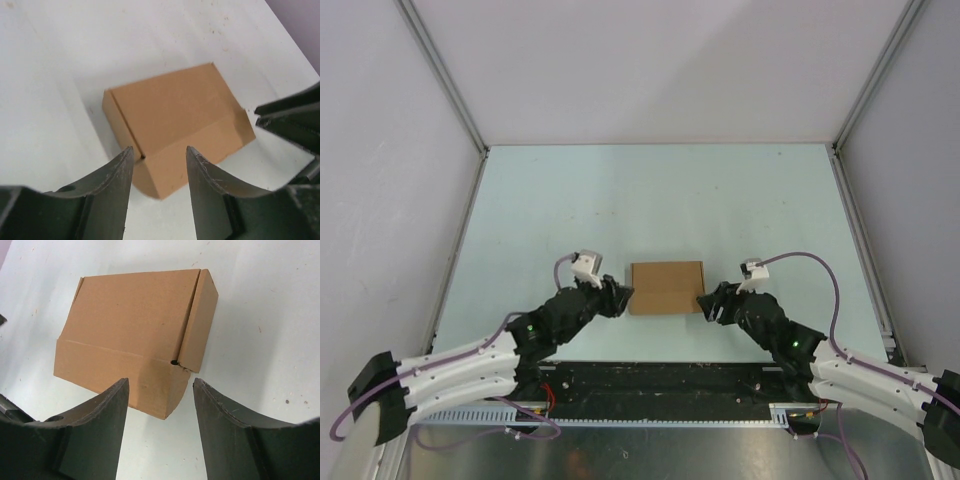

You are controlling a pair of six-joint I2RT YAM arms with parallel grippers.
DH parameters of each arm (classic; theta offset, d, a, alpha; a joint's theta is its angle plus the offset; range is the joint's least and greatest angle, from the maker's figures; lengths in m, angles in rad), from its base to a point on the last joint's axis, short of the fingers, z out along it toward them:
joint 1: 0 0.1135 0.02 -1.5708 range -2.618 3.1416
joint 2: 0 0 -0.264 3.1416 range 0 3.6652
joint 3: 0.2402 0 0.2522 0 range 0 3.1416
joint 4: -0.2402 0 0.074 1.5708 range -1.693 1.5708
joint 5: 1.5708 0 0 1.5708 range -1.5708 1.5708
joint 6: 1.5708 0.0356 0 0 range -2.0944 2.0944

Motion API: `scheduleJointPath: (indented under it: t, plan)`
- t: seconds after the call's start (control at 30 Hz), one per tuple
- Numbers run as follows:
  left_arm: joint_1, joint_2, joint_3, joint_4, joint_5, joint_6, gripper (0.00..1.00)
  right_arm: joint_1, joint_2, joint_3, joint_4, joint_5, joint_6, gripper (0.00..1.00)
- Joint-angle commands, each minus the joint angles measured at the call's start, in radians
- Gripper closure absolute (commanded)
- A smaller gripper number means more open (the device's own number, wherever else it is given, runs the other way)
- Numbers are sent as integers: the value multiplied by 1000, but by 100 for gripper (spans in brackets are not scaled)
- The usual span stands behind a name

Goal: Fold the paper box

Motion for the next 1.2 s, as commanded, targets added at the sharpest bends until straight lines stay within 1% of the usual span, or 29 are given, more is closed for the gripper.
scheduleJointPath:
  t: [0.0,0.03,0.07,0.13,0.17,0.2,0.23,0.27,0.3,0.37,0.4,0.43,0.57,0.67,0.7,0.8,1.0,1.03,1.17]
  plan:
    - [-1,170,198,98,-47,160,49,1,-20,8,-9,38,25,40]
    - [-1,260,229,107,-45,183,50,4,-25,8,-11,40,28,40]
    - [4,313,258,138,-45,227,51,2,-31,6,-14,38,28,40]
    - [21,397,336,161,-25,257,54,5,-51,6,-23,40,30,41]
    - [44,480,364,170,-8,277,55,5,-57,4,-37,43,33,42]
    - [55,511,401,184,10,281,56,7,-68,4,-46,43,34,42]
    - [67,543,412,204,44,286,58,7,-87,4,-55,46,34,43]
    - [96,592,424,233,126,288,59,10,-101,3,-75,49,37,43]
    - [107,622,448,245,166,289,61,10,-114,3,-86,61,39,44]
    - [122,695,478,251,209,304,62,11,-155,1,-118,73,46,45]
    - [122,714,502,253,219,314,62,11,-169,0,-117,85,46,45]
    - [127,734,513,253,226,321,62,13,-184,0,-150,87,50,45]
    - [131,821,567,261,314,332,62,13,-252,-9,-189,101,56,46]
    - [133,866,591,261,320,340,62,11,-255,-12,-191,98,56,50]
    - [134,884,599,262,326,341,62,13,-250,-14,-184,92,51,54]
    - [139,910,617,264,344,349,63,11,-203,-17,-151,69,48,58]
    - [142,964,637,264,355,354,63,8,-97,-14,-60,32,48,62]
    - [142,967,639,264,380,352,63,8,-79,-14,-50,30,51,62]
    - [142,991,645,264,397,354,64,8,-72,-14,-42,14,51,63]
